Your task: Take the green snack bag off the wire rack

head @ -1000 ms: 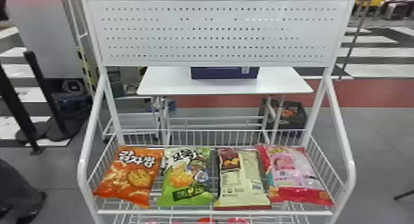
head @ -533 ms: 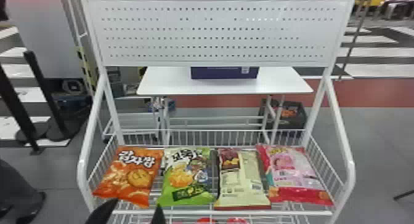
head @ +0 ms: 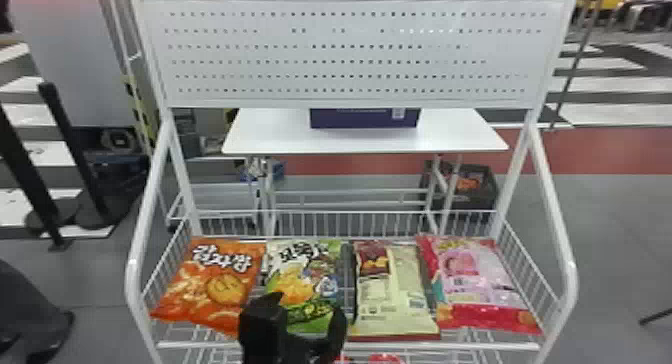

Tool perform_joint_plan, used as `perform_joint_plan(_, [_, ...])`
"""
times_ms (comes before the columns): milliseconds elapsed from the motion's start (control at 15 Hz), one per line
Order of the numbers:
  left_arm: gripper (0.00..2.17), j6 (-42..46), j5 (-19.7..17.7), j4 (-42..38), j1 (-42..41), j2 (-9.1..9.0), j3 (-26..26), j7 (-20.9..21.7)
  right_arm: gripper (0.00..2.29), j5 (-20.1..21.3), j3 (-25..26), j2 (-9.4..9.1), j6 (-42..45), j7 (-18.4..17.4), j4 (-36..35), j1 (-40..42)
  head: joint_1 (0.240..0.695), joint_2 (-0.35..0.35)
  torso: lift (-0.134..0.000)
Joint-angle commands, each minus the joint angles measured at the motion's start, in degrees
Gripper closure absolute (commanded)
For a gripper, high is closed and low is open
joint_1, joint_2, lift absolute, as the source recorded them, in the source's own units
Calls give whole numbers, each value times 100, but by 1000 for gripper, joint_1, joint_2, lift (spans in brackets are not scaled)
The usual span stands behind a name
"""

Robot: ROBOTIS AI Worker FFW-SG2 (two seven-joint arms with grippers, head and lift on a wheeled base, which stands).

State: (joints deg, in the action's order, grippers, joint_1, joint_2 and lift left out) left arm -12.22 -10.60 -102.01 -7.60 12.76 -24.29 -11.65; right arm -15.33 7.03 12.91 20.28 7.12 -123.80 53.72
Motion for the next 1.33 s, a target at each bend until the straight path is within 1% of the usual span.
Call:
perform_joint_plan(0, [33,-286,-47,524,488,-116,-146,5,174,48,-17,-17,-3,0,5,-2,499,0,0])
perform_joint_plan(67, [33,-321,-65,621,611,-142,-225,5,174,48,-26,-17,-3,0,5,-2,499,0,0])
perform_joint_plan(200, [33,-392,-74,762,734,-160,-225,5,174,22,-26,-8,-3,0,5,15,499,0,0])
perform_joint_plan(267, [130,-409,-74,770,751,-151,-216,5,174,4,-9,9,-3,0,-12,24,499,0,0])
perform_joint_plan(333, [468,-462,-91,770,751,-151,-199,5,174,-5,9,18,-3,0,-12,24,499,0,0])
perform_joint_plan(400, [967,-515,-109,770,751,-134,-190,5,174,-13,9,27,-3,0,-21,24,499,0,0])
perform_joint_plan(467, [1305,-550,-135,770,743,-134,-163,-13,174,-13,9,27,-3,0,-39,24,499,0,0])
perform_joint_plan(600, [1629,-831,-153,762,743,-107,-111,31,174,-22,18,27,-3,0,-39,24,499,0,0])
perform_joint_plan(667, [1717,-1025,-162,709,734,-99,-93,75,174,-31,27,27,-3,0,-56,33,499,0,0])
perform_joint_plan(733, [1720,-1042,-170,630,716,-90,-93,84,174,-40,44,27,-3,0,-56,33,499,0,0])
perform_joint_plan(800, [1794,-1042,-179,480,690,-81,-93,93,174,-49,53,27,-3,0,-56,33,499,0,0])
perform_joint_plan(867, [1794,-1025,-232,322,619,-63,-93,93,174,-49,62,36,-3,0,-56,33,499,0,0])
perform_joint_plan(933, [1794,-1007,-302,146,532,-2,-93,93,174,-49,62,36,-3,0,-56,33,499,0,0])
perform_joint_plan(1133, [1794,-866,-417,-776,136,227,-40,-39,174,-49,79,36,-38,0,-47,24,499,0,0])
perform_joint_plan(1267, [1794,-655,-487,-1629,-444,534,294,-48,174,-49,106,36,-56,0,-30,15,499,0,0])
